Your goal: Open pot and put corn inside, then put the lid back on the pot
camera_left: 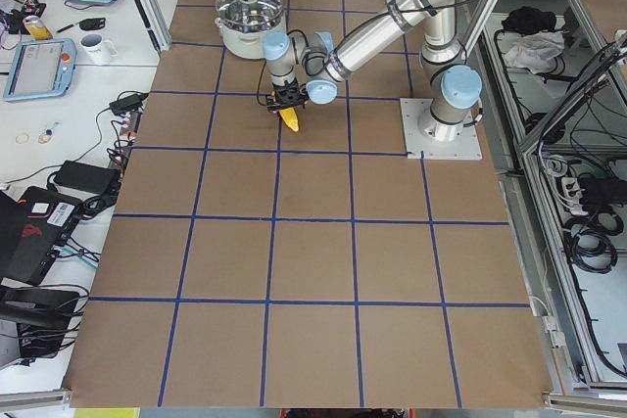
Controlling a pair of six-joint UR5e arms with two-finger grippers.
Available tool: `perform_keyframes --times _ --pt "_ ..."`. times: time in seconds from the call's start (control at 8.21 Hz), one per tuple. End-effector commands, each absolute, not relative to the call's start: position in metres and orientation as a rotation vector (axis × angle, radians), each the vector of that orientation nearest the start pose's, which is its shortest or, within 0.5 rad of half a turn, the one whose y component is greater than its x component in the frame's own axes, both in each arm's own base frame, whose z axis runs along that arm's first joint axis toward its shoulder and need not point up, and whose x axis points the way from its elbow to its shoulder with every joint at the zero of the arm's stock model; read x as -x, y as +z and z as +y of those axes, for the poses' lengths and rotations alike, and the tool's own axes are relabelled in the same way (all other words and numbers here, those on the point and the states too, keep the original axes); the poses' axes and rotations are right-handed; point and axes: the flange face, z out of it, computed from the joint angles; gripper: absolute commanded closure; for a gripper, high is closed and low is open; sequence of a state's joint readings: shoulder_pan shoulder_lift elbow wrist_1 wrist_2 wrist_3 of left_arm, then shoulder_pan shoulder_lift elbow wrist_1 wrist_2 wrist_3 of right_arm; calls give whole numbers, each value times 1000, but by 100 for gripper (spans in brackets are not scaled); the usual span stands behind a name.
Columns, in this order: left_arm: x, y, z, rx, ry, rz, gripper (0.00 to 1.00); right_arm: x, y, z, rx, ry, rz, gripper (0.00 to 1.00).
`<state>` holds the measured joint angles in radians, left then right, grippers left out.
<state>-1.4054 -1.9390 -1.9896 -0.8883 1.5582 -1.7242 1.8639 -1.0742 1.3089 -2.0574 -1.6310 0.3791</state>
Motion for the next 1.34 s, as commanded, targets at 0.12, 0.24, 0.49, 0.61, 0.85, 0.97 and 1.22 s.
perform_keyframes --times 0.12,0.24,0.49,0.61,0.85,0.97,1.22 --pt "45 171 -533 2477 107 1800 38 -284 463 -597 -153 -417 3094 88" --pt "45 172 -533 2480 106 1799 60 -241 498 -578 -212 -344 3093 89" --pt "46 173 -526 2441 173 1771 91 -179 546 -531 -216 -294 3091 92" --pt "44 183 -534 2446 160 1777 100 -168 557 -512 -201 -279 3105 92" --pt "39 217 -560 2457 120 1808 100 -167 565 -494 -207 -226 3119 94" --pt "36 243 -574 2464 110 1806 100 -166 563 -492 -203 -219 3121 94" --pt "33 300 -609 2530 4 1832 100 -166 564 -492 -198 -227 3122 95"
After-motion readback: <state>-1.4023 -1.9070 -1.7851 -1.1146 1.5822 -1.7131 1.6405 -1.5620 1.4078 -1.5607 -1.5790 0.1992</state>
